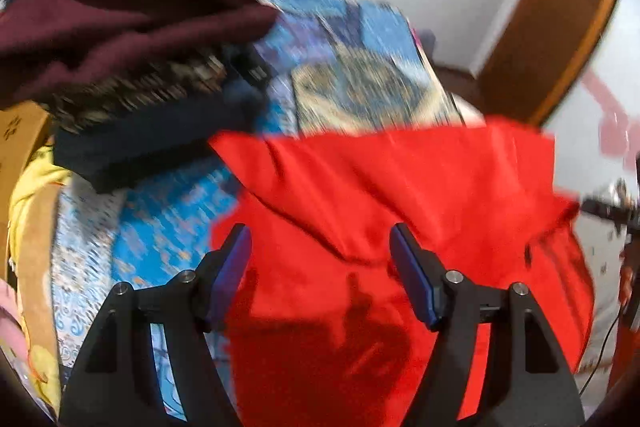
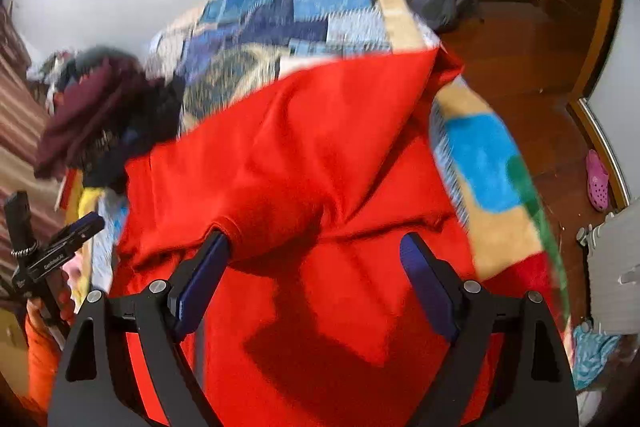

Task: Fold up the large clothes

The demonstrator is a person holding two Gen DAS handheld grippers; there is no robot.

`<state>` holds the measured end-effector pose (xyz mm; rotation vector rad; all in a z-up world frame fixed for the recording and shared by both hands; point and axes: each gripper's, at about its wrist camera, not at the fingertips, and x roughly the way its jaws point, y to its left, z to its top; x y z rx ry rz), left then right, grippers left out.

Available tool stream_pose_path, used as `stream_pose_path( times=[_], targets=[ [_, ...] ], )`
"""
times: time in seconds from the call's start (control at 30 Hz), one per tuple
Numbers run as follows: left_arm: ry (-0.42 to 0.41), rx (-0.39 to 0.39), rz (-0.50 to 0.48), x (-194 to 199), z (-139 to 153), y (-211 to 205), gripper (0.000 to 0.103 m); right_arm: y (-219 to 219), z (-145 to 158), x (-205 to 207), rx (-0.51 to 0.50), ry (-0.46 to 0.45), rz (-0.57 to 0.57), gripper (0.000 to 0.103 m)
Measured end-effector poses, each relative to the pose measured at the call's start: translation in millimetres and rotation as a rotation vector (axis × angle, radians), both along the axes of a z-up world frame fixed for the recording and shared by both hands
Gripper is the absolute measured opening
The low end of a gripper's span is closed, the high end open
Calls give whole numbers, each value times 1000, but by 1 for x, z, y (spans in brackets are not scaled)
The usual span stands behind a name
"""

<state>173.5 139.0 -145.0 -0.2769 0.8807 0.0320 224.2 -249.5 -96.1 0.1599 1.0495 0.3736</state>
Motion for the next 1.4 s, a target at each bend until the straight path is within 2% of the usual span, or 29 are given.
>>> stream_pose_path(
  times=[0.17,0.27,0.43,0.57,0.73,0.87,0.93,0.97,1.03,1.07,1.1,1.17,1.23,1.4],
  targets=[
    [-4,-51,175,18,-1,42,77,-11,9,17,11,-26,-59,85],
    [50,-173,224,32,-24,66,77,-19,4,29,27,-5,-87,85],
    [153,-382,288,49,-81,84,77,-34,-24,52,73,103,-131,85],
    [200,-508,270,56,-114,80,77,-39,-49,66,116,197,-136,85],
    [218,-521,216,67,-128,69,79,-39,-69,81,191,272,-134,85],
    [195,-563,169,74,-127,65,78,-37,-74,93,262,281,-117,85],
    [184,-569,157,75,-124,63,66,-34,-78,100,287,288,-115,85],
    [181,-564,150,73,-121,63,63,-33,-78,102,295,281,-115,82],
    [171,-541,129,74,-115,59,45,-30,-79,105,286,272,-117,74],
    [168,-535,121,76,-114,57,41,-28,-79,105,274,269,-121,64],
    [163,-530,112,76,-112,55,34,-28,-77,106,269,264,-117,59],
    [158,-520,110,78,-109,54,27,-25,-73,104,292,254,-92,33],
    [155,-524,117,87,-106,50,21,-23,-66,105,292,239,-82,22],
    [106,-426,98,115,-78,41,20,-16,-29,107,261,113,-68,17]
  ],
)
